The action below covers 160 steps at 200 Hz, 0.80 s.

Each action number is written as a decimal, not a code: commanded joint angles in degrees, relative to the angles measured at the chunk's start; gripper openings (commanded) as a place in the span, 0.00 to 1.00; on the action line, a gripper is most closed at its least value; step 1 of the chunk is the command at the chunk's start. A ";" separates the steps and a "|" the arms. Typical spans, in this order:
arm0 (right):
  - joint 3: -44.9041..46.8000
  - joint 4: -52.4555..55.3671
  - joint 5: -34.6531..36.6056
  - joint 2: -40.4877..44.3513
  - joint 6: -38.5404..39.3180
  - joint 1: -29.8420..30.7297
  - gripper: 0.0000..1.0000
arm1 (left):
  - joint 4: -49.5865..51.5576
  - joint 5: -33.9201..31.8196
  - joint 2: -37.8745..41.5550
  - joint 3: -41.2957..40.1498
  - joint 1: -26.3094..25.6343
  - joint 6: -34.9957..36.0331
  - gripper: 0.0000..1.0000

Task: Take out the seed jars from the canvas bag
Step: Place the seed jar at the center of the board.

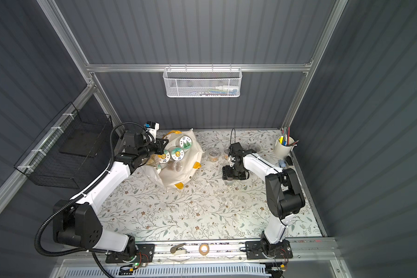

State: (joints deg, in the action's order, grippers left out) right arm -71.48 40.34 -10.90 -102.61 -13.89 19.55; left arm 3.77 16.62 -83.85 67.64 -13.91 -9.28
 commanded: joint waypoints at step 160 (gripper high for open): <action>-0.53 -14.15 -5.82 10.78 2.06 -2.82 0.95 | 0.63 1.15 -0.46 1.45 -0.24 0.82 0.00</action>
State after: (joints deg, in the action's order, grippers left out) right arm -74.98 32.08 -13.58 -99.31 -12.27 15.27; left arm 3.84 16.78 -83.90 67.64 -13.91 -9.26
